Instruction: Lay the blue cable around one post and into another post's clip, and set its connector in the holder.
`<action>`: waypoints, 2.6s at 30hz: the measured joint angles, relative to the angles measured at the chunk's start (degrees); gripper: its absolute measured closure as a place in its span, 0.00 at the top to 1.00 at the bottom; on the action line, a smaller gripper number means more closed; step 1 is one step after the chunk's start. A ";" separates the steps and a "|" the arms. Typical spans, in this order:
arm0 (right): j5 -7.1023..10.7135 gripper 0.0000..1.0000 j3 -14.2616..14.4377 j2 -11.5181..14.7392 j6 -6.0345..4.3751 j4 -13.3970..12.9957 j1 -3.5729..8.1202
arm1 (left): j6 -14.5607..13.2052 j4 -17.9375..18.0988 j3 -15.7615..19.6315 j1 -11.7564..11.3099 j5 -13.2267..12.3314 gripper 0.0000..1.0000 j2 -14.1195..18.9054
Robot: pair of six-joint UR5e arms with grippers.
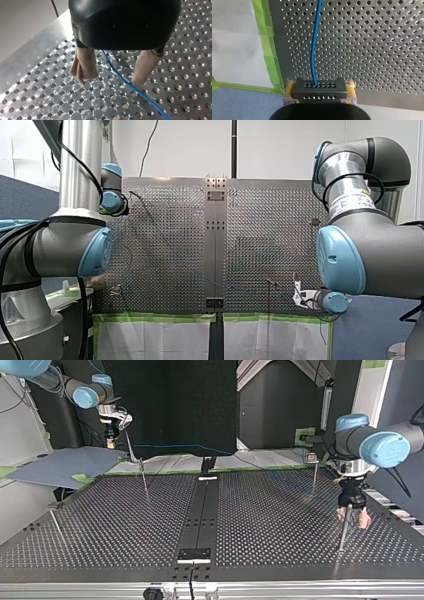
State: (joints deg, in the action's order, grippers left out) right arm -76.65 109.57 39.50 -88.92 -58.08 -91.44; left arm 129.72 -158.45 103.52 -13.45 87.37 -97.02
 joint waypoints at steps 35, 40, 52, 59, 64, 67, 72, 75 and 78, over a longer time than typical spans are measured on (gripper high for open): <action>-0.01 0.00 -0.41 0.08 -0.04 0.15 -0.21 | -9.07 -12.89 5.11 -0.47 2.57 1.00 18.15; -0.01 0.00 -0.42 0.10 -0.04 0.15 -0.23 | -11.51 -15.29 2.76 -0.37 1.05 1.00 19.46; 0.00 0.00 -0.59 0.10 -0.04 0.19 -0.26 | -18.16 -21.97 -3.88 0.78 -0.44 1.00 18.54; 0.00 0.00 -0.69 0.10 -0.04 0.31 -0.27 | -22.29 -26.07 -8.01 1.92 -0.57 1.00 18.18; 0.00 0.00 -0.71 0.10 -0.04 0.32 -0.27 | -25.00 -28.82 -10.72 2.67 -0.55 1.00 18.17; 0.00 0.00 -0.73 0.10 -0.03 0.29 -0.28 | -26.75 -30.58 -12.03 3.04 -0.48 1.00 18.16; 0.00 0.00 -0.82 0.10 -0.04 0.29 -0.33 | -29.49 -33.27 -12.57 3.73 -0.07 1.00 18.11; 0.00 0.00 -0.85 0.09 -0.04 0.32 -0.33 | -31.06 -34.86 -12.60 4.06 0.03 1.00 18.09; 0.00 0.00 -0.85 0.09 0.01 0.39 -0.35 | -32.76 -36.55 -12.60 4.33 0.09 1.00 18.05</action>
State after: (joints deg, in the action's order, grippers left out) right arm -76.65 108.72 39.59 -88.91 -57.69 -91.80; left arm 96.97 -195.01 90.92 -9.11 87.46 -78.98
